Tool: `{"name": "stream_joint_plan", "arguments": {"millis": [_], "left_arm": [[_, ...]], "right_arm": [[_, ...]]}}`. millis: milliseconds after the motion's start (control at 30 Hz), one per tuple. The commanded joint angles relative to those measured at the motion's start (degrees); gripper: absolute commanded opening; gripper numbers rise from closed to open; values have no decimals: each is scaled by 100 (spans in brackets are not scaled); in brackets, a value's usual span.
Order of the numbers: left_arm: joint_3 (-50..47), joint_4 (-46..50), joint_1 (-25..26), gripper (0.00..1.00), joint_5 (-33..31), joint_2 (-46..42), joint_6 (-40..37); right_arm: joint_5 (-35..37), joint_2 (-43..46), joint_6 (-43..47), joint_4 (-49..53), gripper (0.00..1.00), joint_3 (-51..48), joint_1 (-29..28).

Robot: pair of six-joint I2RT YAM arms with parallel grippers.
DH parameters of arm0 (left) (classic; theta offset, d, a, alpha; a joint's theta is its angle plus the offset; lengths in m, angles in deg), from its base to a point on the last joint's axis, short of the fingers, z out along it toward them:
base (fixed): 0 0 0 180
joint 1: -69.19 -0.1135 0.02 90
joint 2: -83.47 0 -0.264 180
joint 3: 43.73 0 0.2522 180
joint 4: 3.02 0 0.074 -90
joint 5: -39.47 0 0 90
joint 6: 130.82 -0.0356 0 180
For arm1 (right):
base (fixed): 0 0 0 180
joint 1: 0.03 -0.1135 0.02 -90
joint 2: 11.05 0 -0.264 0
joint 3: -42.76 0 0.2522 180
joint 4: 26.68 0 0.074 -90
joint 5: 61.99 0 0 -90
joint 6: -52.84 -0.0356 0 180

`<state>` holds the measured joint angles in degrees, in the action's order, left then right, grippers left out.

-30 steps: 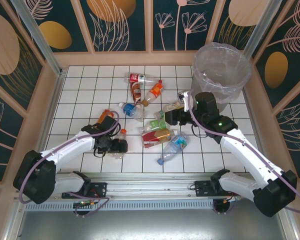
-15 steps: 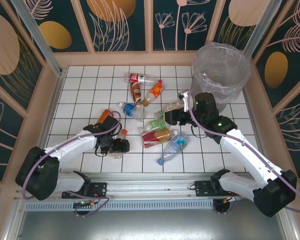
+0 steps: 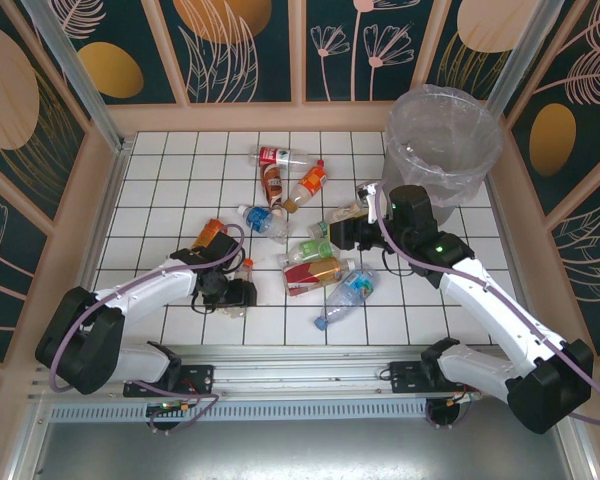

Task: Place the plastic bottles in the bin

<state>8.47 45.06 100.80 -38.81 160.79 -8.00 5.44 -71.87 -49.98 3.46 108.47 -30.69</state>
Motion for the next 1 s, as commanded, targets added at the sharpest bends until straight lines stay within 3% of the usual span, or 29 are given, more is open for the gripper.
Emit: {"name": "stream_joint_plan", "arguments": {"millis": [0, 267, 533, 700, 967], "left_arm": [[-22, -132, 29, 61, 75, -29, 49], [286, -559, 29, 50, 287, -249, 5], [614, -1421, 29, 51, 926, -770, -49], [482, -2559, 29, 51, 1706, -1019, 203], [435, -3169, 90, 51, 1891, -1066, 303]], "right_arm": [[35, -44, -241, -355, 69, -135, -37], [47, -317, -1311, -1176, 69, -421, -37], [-496, -762, -2130, -2042, 69, -571, -228], [-777, -1190, -2715, -2878, 72, -530, -307], [-1224, -1977, -2827, -3432, 81, 0, -664]]}}
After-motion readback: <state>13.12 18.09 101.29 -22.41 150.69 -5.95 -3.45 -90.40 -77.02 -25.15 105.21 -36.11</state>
